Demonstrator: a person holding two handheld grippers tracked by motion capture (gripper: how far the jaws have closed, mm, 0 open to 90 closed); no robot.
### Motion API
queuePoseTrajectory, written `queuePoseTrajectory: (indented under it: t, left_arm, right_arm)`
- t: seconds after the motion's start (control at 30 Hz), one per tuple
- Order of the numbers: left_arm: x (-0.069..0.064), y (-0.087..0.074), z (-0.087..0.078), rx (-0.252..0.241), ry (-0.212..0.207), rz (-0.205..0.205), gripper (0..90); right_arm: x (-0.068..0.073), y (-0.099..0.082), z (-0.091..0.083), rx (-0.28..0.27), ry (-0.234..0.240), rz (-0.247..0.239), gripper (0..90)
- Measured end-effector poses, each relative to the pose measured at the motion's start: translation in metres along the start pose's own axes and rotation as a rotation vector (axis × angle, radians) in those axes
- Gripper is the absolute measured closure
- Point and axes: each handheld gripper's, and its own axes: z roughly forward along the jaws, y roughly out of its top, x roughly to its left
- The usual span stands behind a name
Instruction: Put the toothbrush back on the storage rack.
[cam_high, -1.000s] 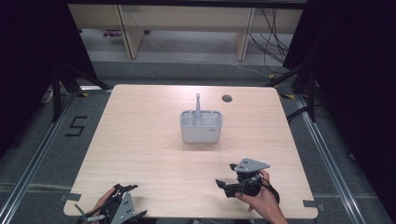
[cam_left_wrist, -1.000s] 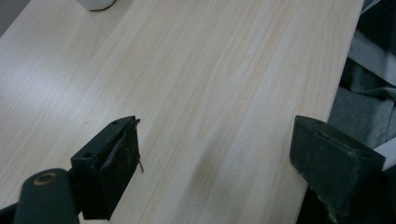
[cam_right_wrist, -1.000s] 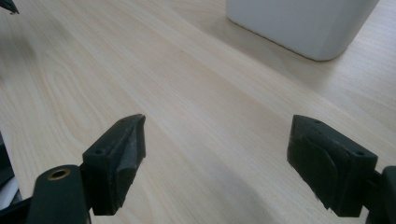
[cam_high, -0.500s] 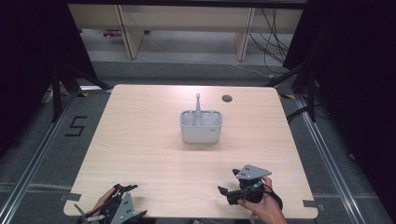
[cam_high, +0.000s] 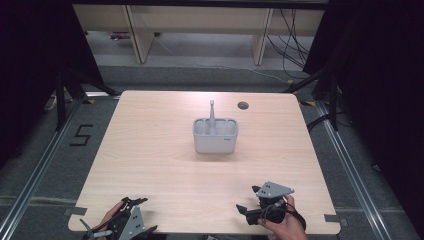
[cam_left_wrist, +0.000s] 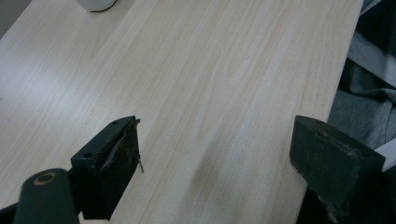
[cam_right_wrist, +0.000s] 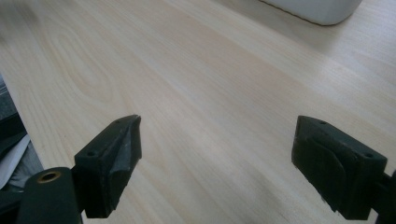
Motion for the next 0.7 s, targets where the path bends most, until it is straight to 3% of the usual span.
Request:
queuePoseTrajectory:
  t: [0.7]
  left_arm:
    - [0.0002, 0.001, -0.0005, 0.004, -0.006, 0.005, 15.5]
  right_arm:
    - [0.0024, -0.0011, -0.0002, 0.02, 0.015, -0.001, 16.9]
